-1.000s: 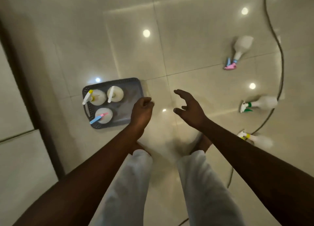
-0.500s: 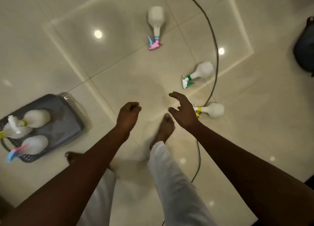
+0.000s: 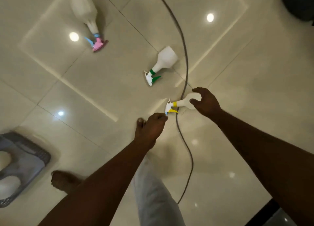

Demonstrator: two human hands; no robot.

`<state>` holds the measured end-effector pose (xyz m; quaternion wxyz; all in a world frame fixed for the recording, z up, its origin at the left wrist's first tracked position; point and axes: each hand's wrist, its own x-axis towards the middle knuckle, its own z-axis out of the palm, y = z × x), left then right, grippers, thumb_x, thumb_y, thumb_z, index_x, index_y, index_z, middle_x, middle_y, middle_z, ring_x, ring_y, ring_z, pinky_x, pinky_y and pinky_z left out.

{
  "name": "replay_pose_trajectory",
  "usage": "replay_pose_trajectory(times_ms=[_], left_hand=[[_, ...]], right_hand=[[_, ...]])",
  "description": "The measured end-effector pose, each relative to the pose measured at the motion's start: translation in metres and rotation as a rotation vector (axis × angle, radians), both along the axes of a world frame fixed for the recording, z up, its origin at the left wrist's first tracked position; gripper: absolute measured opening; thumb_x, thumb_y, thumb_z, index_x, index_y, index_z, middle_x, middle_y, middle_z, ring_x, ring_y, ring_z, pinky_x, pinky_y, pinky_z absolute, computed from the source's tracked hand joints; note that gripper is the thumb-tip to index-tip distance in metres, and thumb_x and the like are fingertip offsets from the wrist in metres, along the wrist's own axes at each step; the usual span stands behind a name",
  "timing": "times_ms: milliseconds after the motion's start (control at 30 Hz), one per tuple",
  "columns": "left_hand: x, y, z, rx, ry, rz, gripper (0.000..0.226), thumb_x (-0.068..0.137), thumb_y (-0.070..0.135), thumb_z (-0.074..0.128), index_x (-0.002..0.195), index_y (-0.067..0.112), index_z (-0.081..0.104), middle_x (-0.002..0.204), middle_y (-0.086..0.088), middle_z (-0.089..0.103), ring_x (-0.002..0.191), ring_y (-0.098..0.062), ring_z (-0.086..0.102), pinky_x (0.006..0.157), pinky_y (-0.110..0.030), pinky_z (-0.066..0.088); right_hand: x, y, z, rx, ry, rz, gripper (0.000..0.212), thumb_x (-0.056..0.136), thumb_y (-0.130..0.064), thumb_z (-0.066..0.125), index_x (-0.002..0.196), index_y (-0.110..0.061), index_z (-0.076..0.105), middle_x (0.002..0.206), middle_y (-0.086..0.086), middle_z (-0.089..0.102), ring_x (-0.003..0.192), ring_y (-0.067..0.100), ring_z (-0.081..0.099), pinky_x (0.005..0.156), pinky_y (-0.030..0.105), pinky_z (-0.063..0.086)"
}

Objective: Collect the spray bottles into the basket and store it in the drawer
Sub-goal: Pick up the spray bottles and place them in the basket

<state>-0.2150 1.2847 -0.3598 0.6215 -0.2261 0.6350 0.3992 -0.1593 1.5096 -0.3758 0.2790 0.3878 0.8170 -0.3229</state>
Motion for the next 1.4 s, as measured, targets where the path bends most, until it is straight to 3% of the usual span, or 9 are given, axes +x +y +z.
replay_pose_trajectory(times_ms=[100,233,433,567,700,1033,1200,1333,1400], left_hand=[[0.012,0.041,-0.031,0.028,-0.082,0.045,0.011,0.097,0.024,0.056,0.102,0.018,0.065,0.1,-0.009,0.06,0.093,-0.026,0.053,0.083,-0.038,0.041],[0.026,0.088,-0.077,0.017,-0.224,0.204,0.006,0.101,0.025,0.055,0.099,0.019,0.056,0.095,-0.007,0.05,0.073,-0.016,0.046,0.064,-0.028,0.037],[0.043,0.137,-0.123,0.004,-0.371,0.267,0.052,0.103,0.046,0.054,0.144,0.016,0.048,0.128,-0.006,0.055,0.106,-0.022,0.055,0.099,-0.034,0.049],[0.047,0.159,-0.145,0.023,-0.445,0.473,0.055,0.104,0.047,0.053,0.149,0.017,0.047,0.148,-0.01,0.052,0.134,-0.026,0.054,0.111,-0.039,0.046],[0.051,0.164,-0.153,0.006,-0.46,0.628,0.046,0.106,0.041,0.05,0.145,0.016,0.051,0.131,-0.009,0.057,0.101,-0.022,0.053,0.106,-0.037,0.047],[0.015,0.088,-0.085,-0.041,-0.176,0.832,0.028,0.103,0.026,0.056,0.13,0.019,0.058,0.124,-0.008,0.065,0.125,-0.034,0.064,0.092,-0.039,0.055],[-0.02,0.004,-0.038,-0.007,-0.008,0.877,0.041,0.101,0.029,0.058,0.141,0.021,0.057,0.136,-0.007,0.067,0.129,-0.028,0.063,0.109,-0.041,0.052],[-0.058,-0.076,0.001,-0.018,0.1,0.999,0.032,0.095,0.024,0.067,0.126,0.031,0.067,0.13,-0.013,0.07,0.095,-0.021,0.071,0.079,-0.037,0.054],[-0.076,-0.126,0.014,-0.027,0.225,0.961,0.041,0.094,0.019,0.07,0.134,0.024,0.065,0.131,-0.01,0.07,0.104,-0.017,0.074,0.094,-0.04,0.061]], right_hand=[[0.003,0.03,-0.031,0.0,-0.05,0.018,0.051,0.093,-0.017,0.074,0.142,-0.007,0.06,0.149,0.014,0.056,0.14,0.029,0.052,0.112,0.027,0.034],[0.0,0.053,-0.074,-0.047,-0.123,0.057,0.052,0.096,-0.027,0.07,0.145,-0.016,0.058,0.154,0.007,0.052,0.144,0.024,0.048,0.117,0.03,0.033],[-0.003,0.063,-0.125,-0.077,-0.196,0.084,0.053,0.097,-0.038,0.068,0.145,-0.019,0.058,0.158,0.008,0.049,0.146,0.027,0.045,0.118,0.035,0.034],[0.001,0.063,-0.144,-0.117,-0.265,0.081,0.055,0.098,-0.042,0.065,0.146,-0.016,0.057,0.158,0.007,0.049,0.146,0.028,0.045,0.117,0.036,0.035],[0.006,0.056,-0.144,-0.123,-0.262,-0.001,0.055,0.098,-0.044,0.065,0.144,-0.015,0.06,0.156,0.007,0.052,0.143,0.028,0.048,0.116,0.037,0.038],[-0.031,-0.018,-0.072,-0.211,-0.019,-0.114,0.05,0.094,-0.047,0.068,0.139,-0.024,0.065,0.143,-0.002,0.063,0.126,0.018,0.059,0.108,0.036,0.048],[-0.074,-0.091,-0.034,-0.325,0.086,-0.119,0.048,0.091,-0.049,0.071,0.136,-0.03,0.066,0.134,-0.012,0.065,0.121,0.01,0.061,0.105,0.033,0.051],[-0.113,-0.164,-0.005,-0.436,0.168,-0.08,0.043,0.093,-0.043,0.072,0.135,-0.031,0.066,0.133,-0.015,0.067,0.124,0.003,0.061,0.108,0.028,0.049],[-0.132,-0.207,0.009,-0.485,0.192,-0.028,0.044,0.095,-0.043,0.071,0.137,-0.033,0.064,0.137,-0.018,0.065,0.127,-0.004,0.057,0.105,0.018,0.046]])
